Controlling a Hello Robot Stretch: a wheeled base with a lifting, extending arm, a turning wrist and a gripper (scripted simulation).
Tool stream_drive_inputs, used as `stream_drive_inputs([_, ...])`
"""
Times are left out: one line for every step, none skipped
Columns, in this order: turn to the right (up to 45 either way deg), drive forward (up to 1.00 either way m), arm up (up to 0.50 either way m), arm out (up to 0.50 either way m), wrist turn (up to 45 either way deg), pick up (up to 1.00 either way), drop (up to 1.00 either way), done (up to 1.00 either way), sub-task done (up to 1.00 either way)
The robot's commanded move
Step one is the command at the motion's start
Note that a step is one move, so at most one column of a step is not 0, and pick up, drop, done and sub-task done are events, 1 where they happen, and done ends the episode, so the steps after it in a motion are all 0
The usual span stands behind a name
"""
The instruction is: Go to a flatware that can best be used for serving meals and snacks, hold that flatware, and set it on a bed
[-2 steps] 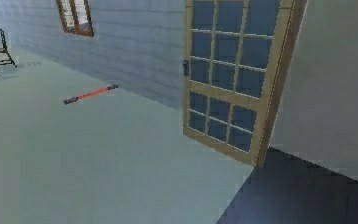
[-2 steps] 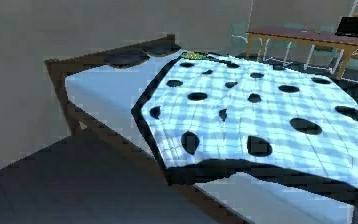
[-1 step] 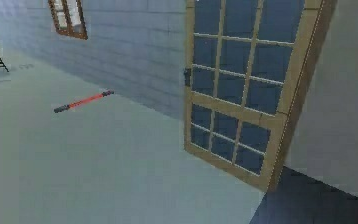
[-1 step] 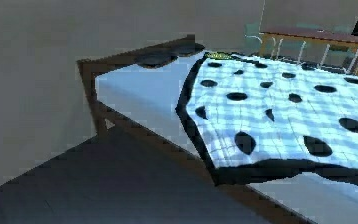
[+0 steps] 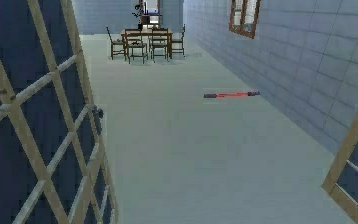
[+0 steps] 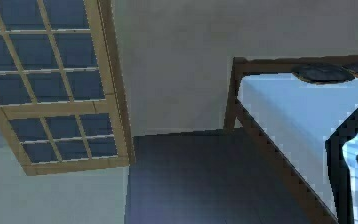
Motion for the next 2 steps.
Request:
stream_drive_inputs([0.0,0.9,0.0,0.0,0.0,0.0,0.0,0.0,0.0])
stream_drive_inputs([-9.0,0.0,0.0,0.0,0.0,0.0,0.0,0.0,0.0])
